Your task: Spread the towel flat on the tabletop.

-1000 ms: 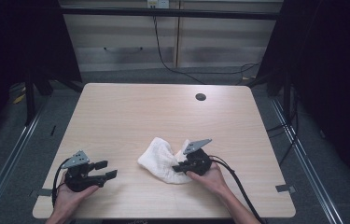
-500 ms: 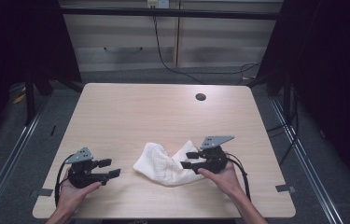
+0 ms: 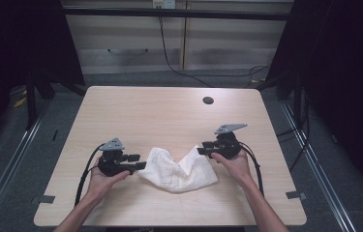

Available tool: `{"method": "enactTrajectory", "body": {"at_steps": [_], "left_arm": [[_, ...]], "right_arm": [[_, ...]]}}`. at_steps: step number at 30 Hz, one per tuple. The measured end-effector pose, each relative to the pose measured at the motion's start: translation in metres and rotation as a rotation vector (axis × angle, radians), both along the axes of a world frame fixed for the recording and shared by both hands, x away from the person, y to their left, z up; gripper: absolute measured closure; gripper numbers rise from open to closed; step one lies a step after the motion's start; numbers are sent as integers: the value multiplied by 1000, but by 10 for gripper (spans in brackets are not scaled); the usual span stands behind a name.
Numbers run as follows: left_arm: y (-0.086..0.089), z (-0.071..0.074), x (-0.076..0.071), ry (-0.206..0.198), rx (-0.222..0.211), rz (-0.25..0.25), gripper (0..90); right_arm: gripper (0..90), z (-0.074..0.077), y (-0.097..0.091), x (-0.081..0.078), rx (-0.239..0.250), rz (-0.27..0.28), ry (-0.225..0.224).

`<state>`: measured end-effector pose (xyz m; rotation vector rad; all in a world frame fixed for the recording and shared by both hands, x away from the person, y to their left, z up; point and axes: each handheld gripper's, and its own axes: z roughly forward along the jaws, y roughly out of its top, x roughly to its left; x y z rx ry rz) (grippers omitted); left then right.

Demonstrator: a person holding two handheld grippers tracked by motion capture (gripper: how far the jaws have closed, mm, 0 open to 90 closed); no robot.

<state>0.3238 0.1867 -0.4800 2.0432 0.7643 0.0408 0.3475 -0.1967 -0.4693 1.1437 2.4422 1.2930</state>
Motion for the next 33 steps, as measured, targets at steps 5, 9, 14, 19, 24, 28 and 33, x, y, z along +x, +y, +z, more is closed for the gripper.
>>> {"method": "enactTrajectory", "body": {"at_steps": [5,9,14,19,24,28,33], "left_arm": [[-5,-18,-7,42,37,-31,566],[-9,-23,-9,44,68,-54,603],[-12,-24,-11,26,91,-58,679],[-13,-24,-14,2,112,-62,756],[-13,-23,-14,-6,122,-58,803],[-8,-22,-15,-5,136,-27,816],[-3,-22,-19,-12,144,2,818]], "right_arm": [[528,-18,10,18,-4,-12,52],[522,-25,14,26,-4,-25,77],[696,-30,16,28,17,0,98],[891,-23,16,24,45,2,71],[897,-2,12,21,66,-7,8],[897,19,3,13,89,-18,-54],[897,35,-15,-19,112,-10,-122]]}}
